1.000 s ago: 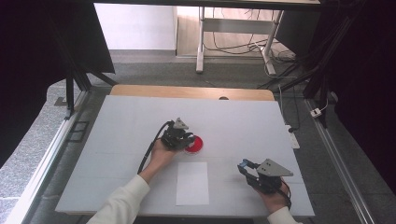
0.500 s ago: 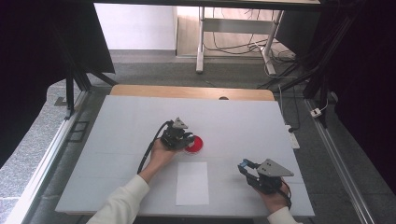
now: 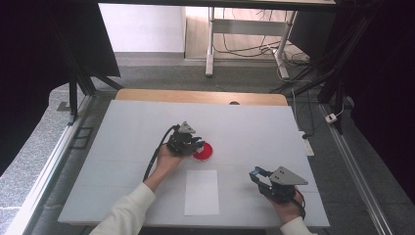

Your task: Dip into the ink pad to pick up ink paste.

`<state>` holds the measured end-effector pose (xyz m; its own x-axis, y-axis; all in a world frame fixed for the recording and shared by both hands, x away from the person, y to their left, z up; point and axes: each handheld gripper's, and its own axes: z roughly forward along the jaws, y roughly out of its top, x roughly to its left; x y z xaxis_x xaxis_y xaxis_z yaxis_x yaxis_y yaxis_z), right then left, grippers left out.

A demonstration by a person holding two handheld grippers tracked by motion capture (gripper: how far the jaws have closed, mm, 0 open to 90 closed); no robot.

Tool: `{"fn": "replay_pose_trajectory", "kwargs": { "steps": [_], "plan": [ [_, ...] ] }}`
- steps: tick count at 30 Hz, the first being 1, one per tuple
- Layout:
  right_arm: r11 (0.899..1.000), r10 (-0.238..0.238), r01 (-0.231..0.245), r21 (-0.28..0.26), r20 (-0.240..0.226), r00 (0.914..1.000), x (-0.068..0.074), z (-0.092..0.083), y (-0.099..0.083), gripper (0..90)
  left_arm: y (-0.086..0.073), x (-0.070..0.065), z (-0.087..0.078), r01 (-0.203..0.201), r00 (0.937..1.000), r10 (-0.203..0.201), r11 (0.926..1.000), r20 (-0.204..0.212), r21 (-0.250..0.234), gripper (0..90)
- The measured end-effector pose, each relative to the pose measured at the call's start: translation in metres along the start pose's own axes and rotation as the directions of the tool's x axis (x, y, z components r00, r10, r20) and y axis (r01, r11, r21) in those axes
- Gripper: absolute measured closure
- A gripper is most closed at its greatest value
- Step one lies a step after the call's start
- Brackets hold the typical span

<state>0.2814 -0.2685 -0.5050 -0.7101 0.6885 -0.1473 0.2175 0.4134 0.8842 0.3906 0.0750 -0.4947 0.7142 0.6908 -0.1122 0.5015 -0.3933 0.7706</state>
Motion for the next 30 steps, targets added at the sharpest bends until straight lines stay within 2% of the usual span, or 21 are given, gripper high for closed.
{"fn": "replay_pose_trajectory", "kwargs": {
  "steps": [13,25,30],
  "plan": [
    [1.0,0.001,-0.001,-0.001,0.0,1.0,0.0,0.0,0.0,65.3,0.0,0.003,-0.002,0.014,0.9999,-0.014,0.9998,0.0,-0.014,75.2],
    [1.0,0.001,-0.001,-0.005,0.001,1.0,0.0,-0.001,0.0,65.4,-0.002,0.002,0.008,0.003,0.9999,-0.003,0.9998,0.015,0.02,75.2],
    [1.0,0.0,-0.001,-0.004,-0.001,1.0,0.0,-0.001,0.0,65.3,-0.002,0.001,0.009,0.003,0.9999,-0.003,0.9998,0.016,0.02,75.2]
  ]
}}
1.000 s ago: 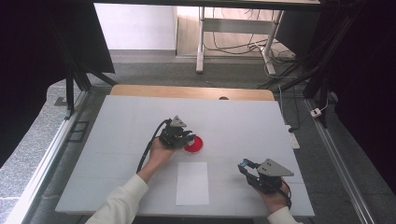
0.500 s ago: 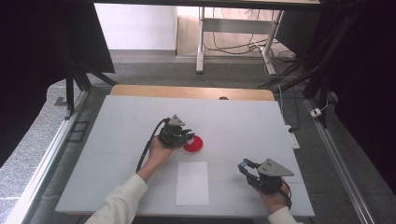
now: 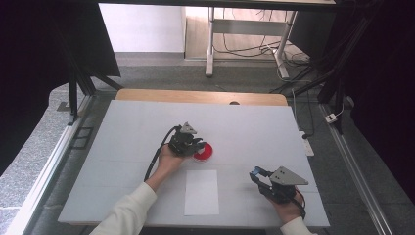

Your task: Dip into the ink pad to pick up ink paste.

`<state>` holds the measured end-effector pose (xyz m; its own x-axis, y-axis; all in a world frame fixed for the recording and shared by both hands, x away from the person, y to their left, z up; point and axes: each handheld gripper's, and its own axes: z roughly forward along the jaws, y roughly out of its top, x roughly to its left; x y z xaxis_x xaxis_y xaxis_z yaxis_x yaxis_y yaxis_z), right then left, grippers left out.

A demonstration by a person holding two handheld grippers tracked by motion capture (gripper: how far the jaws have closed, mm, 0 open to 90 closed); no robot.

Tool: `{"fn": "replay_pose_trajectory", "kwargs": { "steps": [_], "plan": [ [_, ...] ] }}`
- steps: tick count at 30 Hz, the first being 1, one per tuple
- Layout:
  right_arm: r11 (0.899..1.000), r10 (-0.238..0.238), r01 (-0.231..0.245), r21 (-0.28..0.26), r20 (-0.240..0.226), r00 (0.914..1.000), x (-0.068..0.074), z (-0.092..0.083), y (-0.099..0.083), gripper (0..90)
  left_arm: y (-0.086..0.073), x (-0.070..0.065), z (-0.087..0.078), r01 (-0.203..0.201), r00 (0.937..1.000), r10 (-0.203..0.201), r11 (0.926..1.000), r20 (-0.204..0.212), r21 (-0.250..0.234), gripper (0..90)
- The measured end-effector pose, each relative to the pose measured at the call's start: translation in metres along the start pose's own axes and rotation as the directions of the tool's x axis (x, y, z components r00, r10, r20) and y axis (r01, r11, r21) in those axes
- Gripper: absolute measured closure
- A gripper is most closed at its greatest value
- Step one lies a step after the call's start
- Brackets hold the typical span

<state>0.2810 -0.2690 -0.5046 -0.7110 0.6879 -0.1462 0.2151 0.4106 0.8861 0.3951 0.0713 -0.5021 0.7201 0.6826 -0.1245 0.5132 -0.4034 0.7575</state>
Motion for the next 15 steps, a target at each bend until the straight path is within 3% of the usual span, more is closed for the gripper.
{"fn": "replay_pose_trajectory", "kwargs": {
  "steps": [15],
  "plan": [
    [1.0,-0.002,0.002,0.001,0.004,1.0,0.0008,-0.0001,0.0002,65.3,-0.0016,-0.0007,0.0019,-0.007,1.0,0.007,1.0,-0.001,0.002,75.2]
  ]
}}
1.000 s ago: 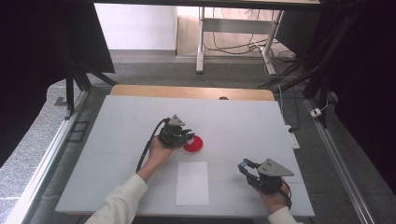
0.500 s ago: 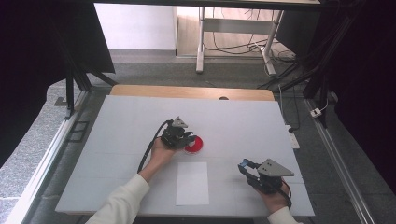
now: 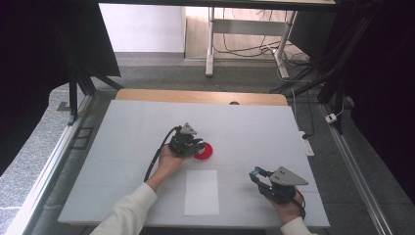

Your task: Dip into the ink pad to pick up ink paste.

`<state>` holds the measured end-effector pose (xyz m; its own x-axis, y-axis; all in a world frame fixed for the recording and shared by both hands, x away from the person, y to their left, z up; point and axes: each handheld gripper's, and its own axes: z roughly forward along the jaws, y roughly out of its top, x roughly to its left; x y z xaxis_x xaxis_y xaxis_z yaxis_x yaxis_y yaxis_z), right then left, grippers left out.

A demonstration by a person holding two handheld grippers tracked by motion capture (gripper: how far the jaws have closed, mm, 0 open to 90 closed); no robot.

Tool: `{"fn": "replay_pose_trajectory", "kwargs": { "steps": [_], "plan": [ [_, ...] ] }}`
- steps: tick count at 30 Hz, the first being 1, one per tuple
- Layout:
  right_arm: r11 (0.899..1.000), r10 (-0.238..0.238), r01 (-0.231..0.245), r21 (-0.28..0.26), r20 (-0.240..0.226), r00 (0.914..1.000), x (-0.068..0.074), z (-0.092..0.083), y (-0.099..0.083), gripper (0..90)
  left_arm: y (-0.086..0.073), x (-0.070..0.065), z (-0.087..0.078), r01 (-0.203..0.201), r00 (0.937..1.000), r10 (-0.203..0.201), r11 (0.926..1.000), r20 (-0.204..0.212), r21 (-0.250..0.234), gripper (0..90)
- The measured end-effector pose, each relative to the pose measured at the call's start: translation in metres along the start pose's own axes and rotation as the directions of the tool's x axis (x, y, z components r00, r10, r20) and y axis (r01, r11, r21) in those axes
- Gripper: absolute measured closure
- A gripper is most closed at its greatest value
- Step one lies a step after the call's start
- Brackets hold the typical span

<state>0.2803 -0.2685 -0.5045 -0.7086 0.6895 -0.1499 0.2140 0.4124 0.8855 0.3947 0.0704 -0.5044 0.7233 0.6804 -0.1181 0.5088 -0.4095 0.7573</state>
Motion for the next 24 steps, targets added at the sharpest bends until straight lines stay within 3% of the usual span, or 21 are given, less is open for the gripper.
{"fn": "replay_pose_trajectory", "kwargs": {
  "steps": [24],
  "plan": [
    [1.0,-0.004,0.004,0.0,-0.005,1.0,0.0003,0.0004,0.0001,65.3,-0.0009,-0.0019,0.0009,-0.009,0.9999,0.009,1.0,-0.011,0.002,75.3]
  ]
}}
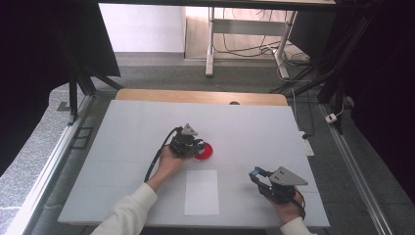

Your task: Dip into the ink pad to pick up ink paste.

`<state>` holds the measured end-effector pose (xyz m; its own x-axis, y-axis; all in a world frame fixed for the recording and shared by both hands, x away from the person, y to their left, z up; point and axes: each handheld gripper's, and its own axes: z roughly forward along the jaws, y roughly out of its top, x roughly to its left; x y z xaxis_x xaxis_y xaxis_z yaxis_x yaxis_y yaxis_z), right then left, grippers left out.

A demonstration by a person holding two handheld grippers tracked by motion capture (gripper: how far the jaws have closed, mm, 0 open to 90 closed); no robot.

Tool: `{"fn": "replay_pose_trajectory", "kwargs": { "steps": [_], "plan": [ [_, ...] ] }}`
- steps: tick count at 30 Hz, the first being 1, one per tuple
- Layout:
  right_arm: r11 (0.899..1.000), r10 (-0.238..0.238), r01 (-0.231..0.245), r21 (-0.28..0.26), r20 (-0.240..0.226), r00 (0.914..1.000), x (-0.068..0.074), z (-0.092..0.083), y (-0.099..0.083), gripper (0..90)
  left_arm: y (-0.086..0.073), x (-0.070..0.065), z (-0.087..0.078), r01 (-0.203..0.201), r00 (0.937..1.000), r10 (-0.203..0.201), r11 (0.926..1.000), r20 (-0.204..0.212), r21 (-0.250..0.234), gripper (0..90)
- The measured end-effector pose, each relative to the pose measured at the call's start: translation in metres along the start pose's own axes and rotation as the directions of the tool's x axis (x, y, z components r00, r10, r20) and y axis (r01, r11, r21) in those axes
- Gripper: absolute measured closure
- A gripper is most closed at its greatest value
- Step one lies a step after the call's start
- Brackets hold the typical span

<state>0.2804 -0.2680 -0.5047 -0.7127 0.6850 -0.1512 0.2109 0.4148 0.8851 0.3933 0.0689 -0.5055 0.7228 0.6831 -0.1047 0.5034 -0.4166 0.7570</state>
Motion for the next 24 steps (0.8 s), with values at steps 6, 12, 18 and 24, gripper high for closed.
{"fn": "replay_pose_trajectory", "kwargs": {
  "steps": [6,12,18,24],
  "plan": [
    [1.0,0.0,0.0,0.0,0.001,1.0,-0.0001,-0.0001,0.0,65.4,0.001,-0.0005,-0.0018,-0.002,1.0,0.002,0.9999,-0.006,-0.01,75.2],
    [1.0,-0.001,0.001,0.0,0.001,1.0,-0.0003,0.0,0.0,65.3,0.0011,-0.0009,-0.002,0.0,1.0,0.0,0.9999,-0.007,-0.013,75.2],
    [1.0,-0.002,0.002,-0.002,0.0,1.0,-0.0002,-0.0002,0.0001,65.4,0.0011,0.0,-0.0029,0.001,1.0,-0.001,0.9999,-0.006,-0.015,75.1],
    [1.0,-0.001,0.001,-0.002,0.001,1.0,-0.0004,-0.0003,0.0001,65.3,0.0021,0.0002,-0.0061,0.0,1.0,0.0,0.9994,-0.005,-0.035,75.1]
  ]
}}
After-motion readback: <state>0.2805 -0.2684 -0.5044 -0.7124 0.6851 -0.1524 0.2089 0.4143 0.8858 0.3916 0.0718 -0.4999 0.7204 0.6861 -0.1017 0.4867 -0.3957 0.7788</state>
